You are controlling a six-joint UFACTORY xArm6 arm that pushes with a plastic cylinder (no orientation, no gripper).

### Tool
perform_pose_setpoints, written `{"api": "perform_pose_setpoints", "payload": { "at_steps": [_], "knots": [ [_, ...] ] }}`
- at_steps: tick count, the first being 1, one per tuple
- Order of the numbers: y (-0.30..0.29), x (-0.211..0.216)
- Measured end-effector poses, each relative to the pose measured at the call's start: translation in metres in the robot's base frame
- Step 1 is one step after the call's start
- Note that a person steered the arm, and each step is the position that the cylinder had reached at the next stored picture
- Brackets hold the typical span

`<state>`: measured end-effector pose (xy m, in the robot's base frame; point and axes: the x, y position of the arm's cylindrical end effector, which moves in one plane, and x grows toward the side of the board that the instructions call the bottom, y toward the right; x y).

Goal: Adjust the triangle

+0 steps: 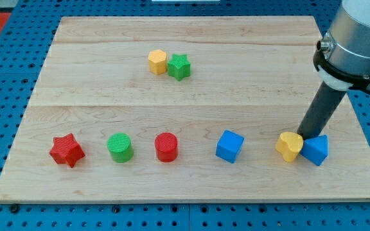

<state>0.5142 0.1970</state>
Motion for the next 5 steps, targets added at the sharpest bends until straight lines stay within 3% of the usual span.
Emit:
{"api": "perform_pose_setpoints", "payload": {
  "at_steps": [1, 2, 3, 4, 5],
  "knots": [
    [0.0, 0.0],
    [0.052, -0.006],
    [0.105, 0.018],
    [0.121, 0.058],
    [0.044, 0.076]
  ]
}}
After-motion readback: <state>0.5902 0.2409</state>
